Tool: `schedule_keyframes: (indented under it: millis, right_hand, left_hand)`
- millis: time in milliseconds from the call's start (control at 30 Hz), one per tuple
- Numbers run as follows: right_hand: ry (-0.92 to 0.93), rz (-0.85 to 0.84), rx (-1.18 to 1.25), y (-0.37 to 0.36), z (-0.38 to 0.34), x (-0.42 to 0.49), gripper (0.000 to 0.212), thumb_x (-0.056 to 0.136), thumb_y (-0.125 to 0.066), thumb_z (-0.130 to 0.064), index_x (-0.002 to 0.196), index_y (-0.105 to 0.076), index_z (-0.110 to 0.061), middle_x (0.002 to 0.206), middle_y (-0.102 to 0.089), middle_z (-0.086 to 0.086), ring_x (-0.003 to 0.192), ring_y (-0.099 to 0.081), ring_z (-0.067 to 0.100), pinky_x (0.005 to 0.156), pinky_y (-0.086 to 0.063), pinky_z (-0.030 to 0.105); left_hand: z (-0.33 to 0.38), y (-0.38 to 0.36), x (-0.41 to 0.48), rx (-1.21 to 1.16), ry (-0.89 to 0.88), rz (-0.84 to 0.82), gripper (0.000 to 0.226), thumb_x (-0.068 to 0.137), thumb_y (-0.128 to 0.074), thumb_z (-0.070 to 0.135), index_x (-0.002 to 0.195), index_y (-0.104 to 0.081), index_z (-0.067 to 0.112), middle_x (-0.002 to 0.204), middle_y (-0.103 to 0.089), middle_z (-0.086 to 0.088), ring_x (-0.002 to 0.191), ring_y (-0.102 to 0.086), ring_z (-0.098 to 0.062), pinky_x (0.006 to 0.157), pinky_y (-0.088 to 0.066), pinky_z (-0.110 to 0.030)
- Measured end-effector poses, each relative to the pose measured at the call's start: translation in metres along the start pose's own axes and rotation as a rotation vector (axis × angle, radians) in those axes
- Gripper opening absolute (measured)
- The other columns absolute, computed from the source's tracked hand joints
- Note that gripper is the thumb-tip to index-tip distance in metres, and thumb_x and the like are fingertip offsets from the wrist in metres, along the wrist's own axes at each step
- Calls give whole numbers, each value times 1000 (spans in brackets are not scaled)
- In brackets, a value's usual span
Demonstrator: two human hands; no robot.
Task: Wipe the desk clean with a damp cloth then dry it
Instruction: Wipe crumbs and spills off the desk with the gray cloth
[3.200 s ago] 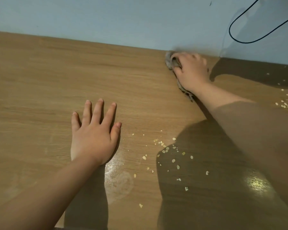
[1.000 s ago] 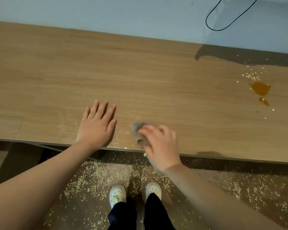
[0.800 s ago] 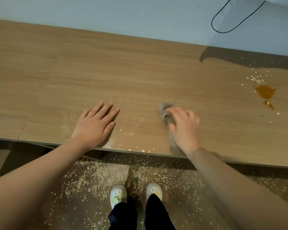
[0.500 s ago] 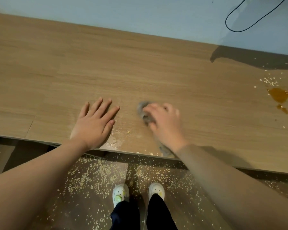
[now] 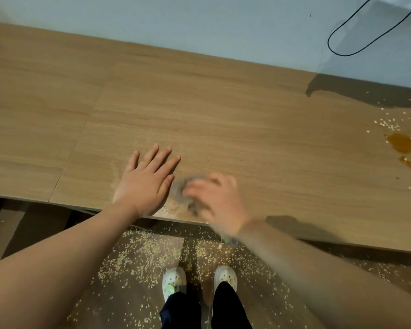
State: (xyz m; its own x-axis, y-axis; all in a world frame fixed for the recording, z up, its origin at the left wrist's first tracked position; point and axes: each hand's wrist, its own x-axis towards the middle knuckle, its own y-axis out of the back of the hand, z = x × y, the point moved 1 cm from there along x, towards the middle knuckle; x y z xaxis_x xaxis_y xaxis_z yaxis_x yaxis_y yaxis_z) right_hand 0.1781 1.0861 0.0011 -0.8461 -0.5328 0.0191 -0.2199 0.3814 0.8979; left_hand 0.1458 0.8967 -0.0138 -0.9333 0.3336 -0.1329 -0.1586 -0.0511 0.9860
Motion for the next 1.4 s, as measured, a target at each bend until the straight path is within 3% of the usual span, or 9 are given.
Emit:
schedule_keyframes:
  millis: [100,233,333,500,633,733,967,1167,1400]
  right_hand:
    - [249,-116,-34,-3,0,-35,42,70,-61,-29,112,-63,-34,120,-58,-19,114,-40,16,96,-30,39]
    - [-431,98,-21,24,46,-26,40,86,-51,-29,124,-51,-42,132,-47,-19,121,-38,17,102,-26,34]
    - [-628,234,-85,17,26,-20,44,89,-53,-29,131,-46,-36,137,-45,-16,120,-37,13,102,-26,34]
    - [-122,-21,-42,-2,-27,-36,42,88,-51,-30,130,-49,-37,137,-44,-19,124,-33,14,107,-21,39]
    - [-576,156,-55,12,18,-28,41,89,-51,-28,129,-47,-37,137,-46,-16,123,-37,15,103,-24,34]
    - [-802,313,-122,7,7,-9,43,91,-51,-29,134,-45,-30,139,-45,-10,122,-39,18,102,-28,38]
    - [52,-1,-66,-35,-83,18,44,86,-62,-24,129,-53,-28,135,-51,-9,122,-38,19,103,-29,43]
    - [-699,262,-111,-4,-19,66,45,92,-52,-26,136,-43,-28,142,-42,-8,127,-36,18,104,-26,38]
    - [-45,-77,17,-40,-108,57,47,90,-51,-20,134,-45,-32,144,-39,-14,133,-25,12,110,-11,37]
  left_hand:
    - [3,0,-1,45,19,-31,72,80,17,50,148,2,32,157,0,5,143,9,-16,114,8,-43]
    - [8,-3,-2,60,40,-68,69,76,22,57,140,20,32,156,13,5,141,18,-17,114,10,-43]
    - [9,-6,-7,44,32,-86,76,73,20,63,141,20,30,155,15,3,140,21,-19,113,11,-43]
    - [3,-5,-34,57,-154,-115,90,62,28,76,139,23,29,148,26,4,136,29,-18,111,18,-38]
    - [-19,-1,-61,-12,-225,-114,76,77,1,69,143,8,34,155,5,8,140,18,-12,112,13,-33]
    - [-45,5,-68,-78,-21,1,72,82,-3,65,146,-10,33,153,-7,10,140,8,-10,114,7,-37]
    - [-82,-6,-74,-6,219,-44,72,76,17,63,142,15,36,155,12,5,140,18,-17,114,6,-46]
    - [-87,-8,-75,15,231,-47,70,74,22,63,137,25,32,146,27,4,140,22,-21,113,9,-44]
    - [-85,-3,-75,-38,249,-62,56,92,3,50,143,16,32,152,20,4,140,22,-17,113,10,-42]
